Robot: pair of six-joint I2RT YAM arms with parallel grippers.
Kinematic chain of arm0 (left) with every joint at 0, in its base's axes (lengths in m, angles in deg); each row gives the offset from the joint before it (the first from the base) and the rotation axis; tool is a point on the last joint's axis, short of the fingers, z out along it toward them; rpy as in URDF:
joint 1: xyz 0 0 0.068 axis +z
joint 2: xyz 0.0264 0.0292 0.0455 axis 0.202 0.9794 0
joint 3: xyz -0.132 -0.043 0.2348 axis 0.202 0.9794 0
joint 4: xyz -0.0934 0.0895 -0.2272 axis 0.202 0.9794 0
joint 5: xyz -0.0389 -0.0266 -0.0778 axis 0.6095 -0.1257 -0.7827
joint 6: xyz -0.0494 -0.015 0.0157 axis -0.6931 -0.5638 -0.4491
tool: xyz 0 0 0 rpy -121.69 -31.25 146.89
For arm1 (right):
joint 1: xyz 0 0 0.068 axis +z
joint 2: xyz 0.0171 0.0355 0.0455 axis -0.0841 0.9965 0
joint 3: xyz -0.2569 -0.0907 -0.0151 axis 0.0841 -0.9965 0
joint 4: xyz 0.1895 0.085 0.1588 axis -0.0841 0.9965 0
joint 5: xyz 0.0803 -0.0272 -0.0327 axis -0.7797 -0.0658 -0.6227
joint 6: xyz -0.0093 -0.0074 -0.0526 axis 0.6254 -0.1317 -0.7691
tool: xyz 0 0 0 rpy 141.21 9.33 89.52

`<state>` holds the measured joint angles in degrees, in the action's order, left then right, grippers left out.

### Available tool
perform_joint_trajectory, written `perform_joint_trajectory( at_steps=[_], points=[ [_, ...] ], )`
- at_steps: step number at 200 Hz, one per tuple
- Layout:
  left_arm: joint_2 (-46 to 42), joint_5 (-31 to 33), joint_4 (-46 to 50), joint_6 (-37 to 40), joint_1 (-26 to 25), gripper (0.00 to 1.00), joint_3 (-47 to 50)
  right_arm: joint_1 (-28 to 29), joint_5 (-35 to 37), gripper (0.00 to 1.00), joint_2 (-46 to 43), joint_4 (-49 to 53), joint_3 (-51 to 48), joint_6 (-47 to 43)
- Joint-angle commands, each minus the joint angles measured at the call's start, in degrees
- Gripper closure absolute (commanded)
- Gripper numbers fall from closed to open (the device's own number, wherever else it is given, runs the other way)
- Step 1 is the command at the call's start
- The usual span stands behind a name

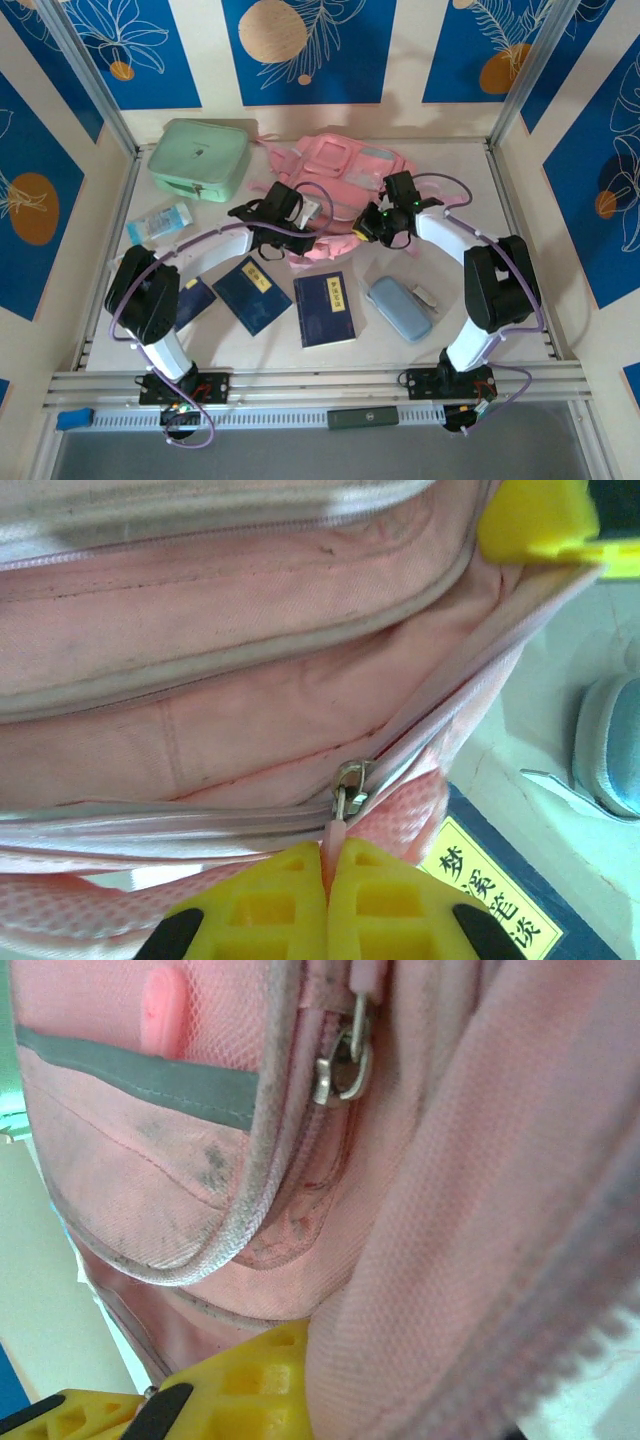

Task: Pack the student bag
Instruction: Unzip the student bag at the center of the table.

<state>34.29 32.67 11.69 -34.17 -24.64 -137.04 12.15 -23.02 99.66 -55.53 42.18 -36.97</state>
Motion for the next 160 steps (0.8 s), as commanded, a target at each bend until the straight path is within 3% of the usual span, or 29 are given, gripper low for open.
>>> perform_joint_trajectory(
  at_steps=[1,36,57,75,93,107,138,160],
  points=[
    [-2.19,4.46,9.69,-1.09,2.47,1.00,2.73,-5.00,4.81,1.00,0.20,4.95,4.13,-8.62],
    [-4.28,0.23,4.76,-5.87,1.12,1.00,5.69,-9.35,5.32,1.00,2.29,5.55,7.59,-10.43],
    [-3.78,4.76,3.35,-9.89,1.51,1.00,6.29,-9.95,5.00,1.00,5.11,10.33,11.95,-10.31],
    [-2.61,6.18,4.05,-11.63,1.68,1.00,4.43,-8.62,1.03,0.78,2.92,8.68,9.30,-8.49],
    [-2.16,1.40,-0.21,-13.66,1.25,1.00,4.11,-6.31,-0.20,0.54,-0.96,6.78,4.16,-5.09],
    [-1.32,0.42,-0.97,-14.93,0.66,1.00,2.94,-3.87,-2.82,0.42,-3.70,3.95,-0.40,-0.80],
    [-0.50,1.62,-0.41,-14.84,-0.71,1.00,1.26,3.93,-4.50,0.27,-5.82,-5.56,-9.13,12.64],
    [-0.88,1.96,-0.52,-15.12,-1.20,1.00,1.27,7.85,-2.95,0.23,-2.47,-10.30,-8.04,19.67]
  ],
)
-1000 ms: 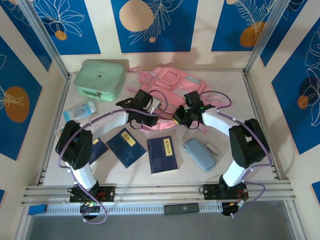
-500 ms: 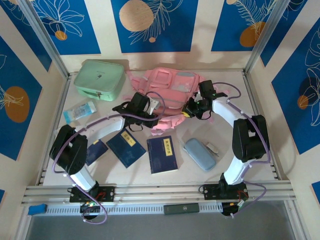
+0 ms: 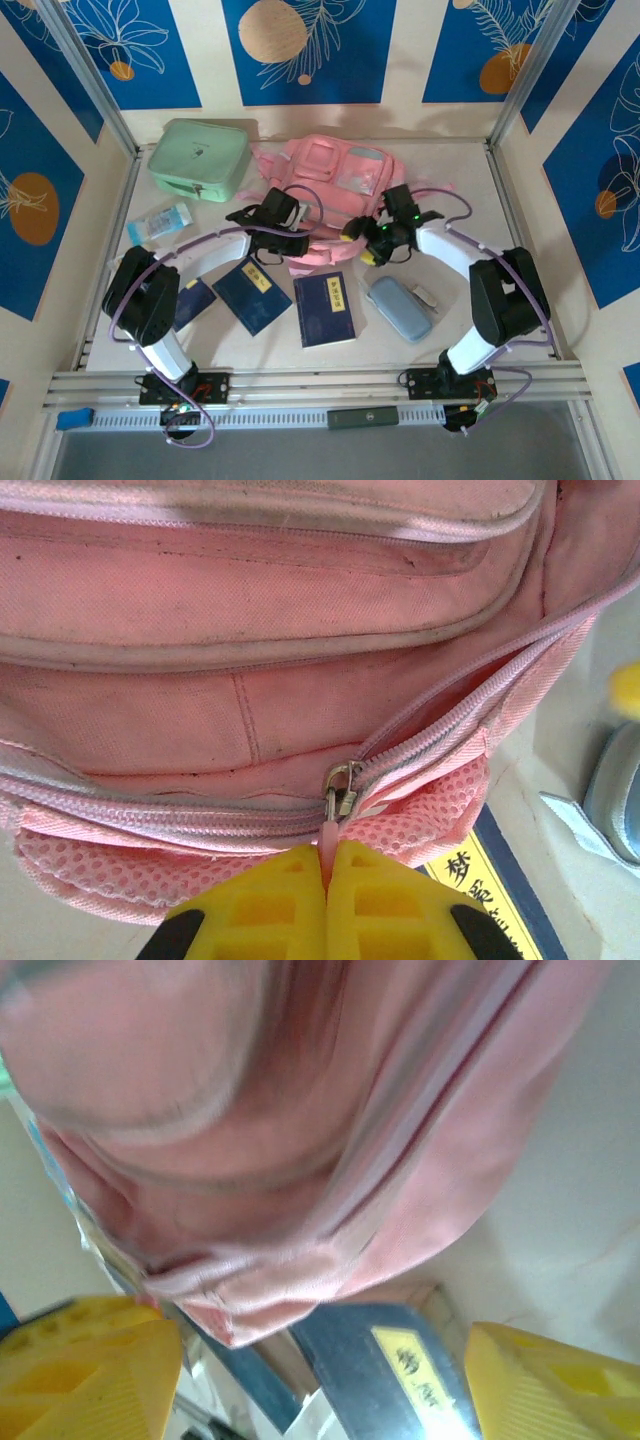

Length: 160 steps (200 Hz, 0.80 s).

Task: Pack the student bag
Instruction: Unzip the student bag at the center of the table.

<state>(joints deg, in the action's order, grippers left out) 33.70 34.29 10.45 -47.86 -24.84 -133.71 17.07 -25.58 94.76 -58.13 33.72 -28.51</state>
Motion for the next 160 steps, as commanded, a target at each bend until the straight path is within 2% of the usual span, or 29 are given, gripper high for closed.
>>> perform_joint_trajectory(
  at_steps=[1,19,47,63,87,106,117,135,160],
  points=[
    [-0.32,0.36,0.74,-1.45,-0.98,1.00,-2.01,3.05,-0.22,0.23,2.63,-7.71,0.70,11.44],
    [-0.44,0.62,1.09,-1.64,-1.12,1.00,-2.22,5.36,2.95,0.23,5.55,-9.06,3.74,14.48],
    [-0.39,0.23,0.70,-2.08,-1.44,1.00,-2.47,7.70,10.11,0.26,10.00,-5.04,8.97,14.78],
    [-0.05,-0.32,0.76,-2.19,-1.53,1.00,-2.78,8.19,12.15,0.34,10.71,-6.30,8.62,13.73],
    [-0.90,1.39,1.75,-1.91,-1.50,1.00,-2.62,7.67,14.06,0.52,10.81,-3.57,8.80,8.58],
    [-2.03,3.42,2.54,-2.56,-1.46,1.00,-1.21,5.88,12.82,0.75,8.54,-5.50,5.74,2.22],
    [-2.74,3.41,3.82,-2.28,-1.39,1.00,-0.35,4.38,13.37,0.84,6.19,-5.09,3.67,-2.64],
    [-4.25,6.03,5.23,-1.13,-1.30,1.00,2.67,-0.36,10.93,0.89,2.04,-4.77,0.77,-12.57],
    [-3.65,4.30,5.08,1.72,-0.10,1.00,5.41,-8.84,4.37,0.92,1.57,-2.14,2.69,-24.24]
  ],
)
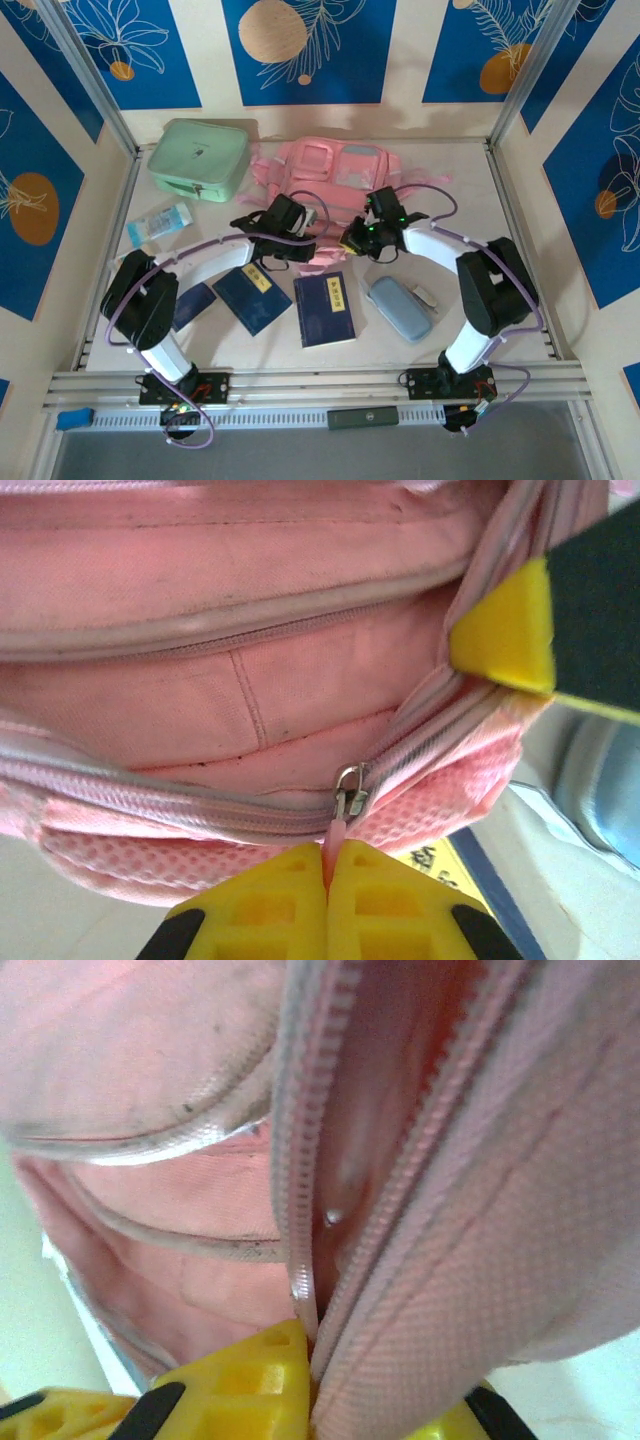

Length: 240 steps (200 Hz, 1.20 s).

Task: Pack the student bag
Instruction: Unzip the student bag at the center of the table.

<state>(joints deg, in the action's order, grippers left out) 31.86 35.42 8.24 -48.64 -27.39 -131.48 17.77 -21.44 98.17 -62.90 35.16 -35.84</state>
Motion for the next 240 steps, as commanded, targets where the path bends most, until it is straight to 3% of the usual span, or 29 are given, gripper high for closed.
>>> perform_joint_trajectory(
  at_steps=[1,19,44,59,73,93,121,158,177,189,216,240],
  points=[
    [-1.75,3.05,7.28,2.63,2.52,1.00,3.18,-9.54,0.23,0.92,-1.84,2.62,1.24,-16.91],
    [0.86,3.99,8.61,3.44,3.00,1.00,1.98,-12.77,-2.61,0.93,0.40,4.47,4.64,-20.05],
    [2.01,5.75,9.38,3.46,3.06,1.00,-0.04,-10.78,0.57,0.91,0.39,6.73,6.34,-21.52],
    [1.60,5.84,9.17,2.72,3.06,1.00,-0.84,-9.83,3.49,0.79,0.19,9.63,7.42,-20.15],
    [1.27,3.22,7.03,1.49,2.93,1.00,-1.15,-9.62,1.22,0.66,-0.46,11.81,8.18,-16.87],
    [1.75,0.92,4.26,-1.00,2.43,1.00,-2.09,-6.77,0.95,0.40,-2.71,13.88,7.07,-7.25],
    [2.28,0.69,2.01,-3.92,1.58,1.00,-3.80,0.95,0.83,0.29,-4.45,13.46,4.64,7.56],
    [1.78,0.75,1.05,-4.47,1.35,1.00,-4.17,6.95,1.53,0.29,-1.49,5.48,4.24,25.90],
    [1.54,0.83,1.27,-4.46,1.27,1.00,-4.23,8.14,6.82,0.31,1.35,6.21,6.73,30.00],
    [1.52,0.45,0.89,-4.55,1.34,1.00,-4.19,7.78,6.21,0.35,3.83,3.15,7.15,32.41],
    [1.99,0.06,0.67,-4.48,1.25,1.00,-4.46,8.20,8.55,0.44,7.98,4.39,10.73,31.80],
    [3.01,0.19,1.85,-3.61,1.25,1.00,-5.56,8.04,10.18,0.61,9.88,6.52,12.12,28.47]
  ],
)
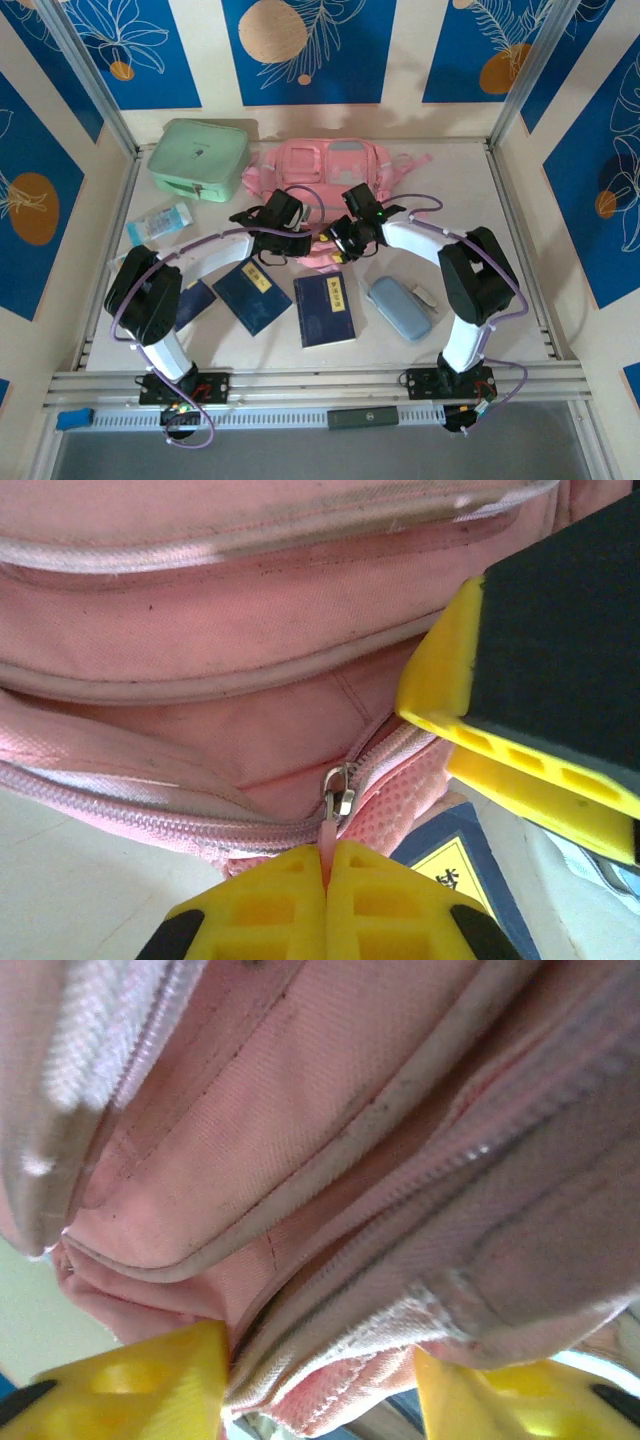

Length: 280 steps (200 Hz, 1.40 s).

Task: Pack the student bag
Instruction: Unzip the student bag at the center of the table, then rotate the student bag at the top-center of the table.

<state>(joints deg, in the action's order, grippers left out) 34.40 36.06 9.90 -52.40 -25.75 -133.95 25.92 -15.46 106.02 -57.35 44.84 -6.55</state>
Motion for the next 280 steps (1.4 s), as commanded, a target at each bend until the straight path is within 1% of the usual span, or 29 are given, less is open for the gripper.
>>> perform_joint_trajectory(
  at_steps=[1,18,35,42,64,86,102,110,123,134,151,164,175,191,203,221,232,252,259,270,280],
  points=[
    [0.50,-0.39,0.30,0.25,-0.38,1.00,-3.07,-0.14,4.17,0.62,2.07,0.94,2.44,-1.08],
    [0.29,1.26,1.36,1.32,-0.41,1.00,-2.99,-1.11,4.86,0.79,1.24,1.78,1.23,-2.87],
    [-0.07,5.65,4.03,3.37,-0.33,1.00,-3.21,-2.22,4.85,0.92,-1.17,0.47,-0.86,-6.11],
    [-0.24,7.00,5.03,4.26,-0.14,1.00,-3.24,-2.68,4.80,1.00,-2.04,0.92,-1.13,-7.82],
    [-1.25,8.18,6.01,5.70,1.68,1.00,-2.02,-5.50,2.86,1.00,-4.84,2.51,-2.06,-13.69],
    [-1.49,7.24,5.16,6.20,4.40,1.00,-0.07,-9.58,0.18,1.00,-8.40,2.47,-4.23,-19.47],
    [-1.34,5.92,4.96,6.40,6.30,1.00,0.72,-13.04,-0.54,1.00,-9.86,4.45,-4.25,-23.65],
    [-1.41,5.31,4.37,6.80,6.94,1.00,1.36,-14.97,-1.76,1.00,-9.93,4.63,-4.17,-25.36],
    [-1.29,5.02,3.50,7.38,7.58,1.00,2.12,-19.09,-6.21,1.00,-9.14,4.51,-3.75,-27.25],
    [-0.45,4.54,3.52,7.64,8.24,1.00,1.97,-21.03,-8.52,1.00,-8.38,6.03,-2.43,-28.73],
    [0.87,4.51,4.60,8.17,8.77,1.00,1.12,-21.86,-7.65,1.00,-9.21,7.13,-1.35,-30.58],
    [1.32,3.44,4.64,8.15,8.84,1.00,0.67,-21.61,-9.11,1.00,-9.84,6.09,-1.37,-31.01],
    [1.15,-0.84,3.12,7.38,8.81,1.00,0.77,-20.81,-12.05,1.00,-9.42,5.23,-1.19,-31.26],
    [0.35,-7.41,0.18,4.28,8.56,1.00,0.66,-18.69,-12.71,1.00,-8.55,5.56,-0.65,-31.18],
    [-0.63,-9.48,-1.36,2.27,7.73,0.89,-0.03,-16.85,-12.52,1.00,-8.34,5.36,-0.78,-30.03],
    [-2.40,-8.86,-1.71,0.43,6.03,0.71,-1.32,-13.97,-13.08,1.00,-8.09,3.51,-1.72,-27.38],
    [-3.89,-7.65,-1.03,0.00,5.58,0.65,-1.65,-11.22,-11.09,0.92,-7.91,4.84,-0.68,-26.67],
    [-8.43,-0.32,0.23,-2.47,6.36,0.58,1.17,-5.60,-4.21,0.69,-7.54,7.58,1.68,-26.41],
    [-9.97,1.16,0.17,-3.43,7.00,0.56,2.46,-4.00,-2.32,0.64,-7.11,8.27,2.61,-26.14],
    [-11.82,1.69,-0.34,-5.49,7.67,0.53,4.45,-1.44,0.07,0.53,-5.45,9.61,5.27,-25.84],
    [-12.81,1.47,-0.85,-7.66,7.99,0.51,6.34,-0.24,2.14,0.48,-3.21,12.59,8.73,-24.83]
  ],
)
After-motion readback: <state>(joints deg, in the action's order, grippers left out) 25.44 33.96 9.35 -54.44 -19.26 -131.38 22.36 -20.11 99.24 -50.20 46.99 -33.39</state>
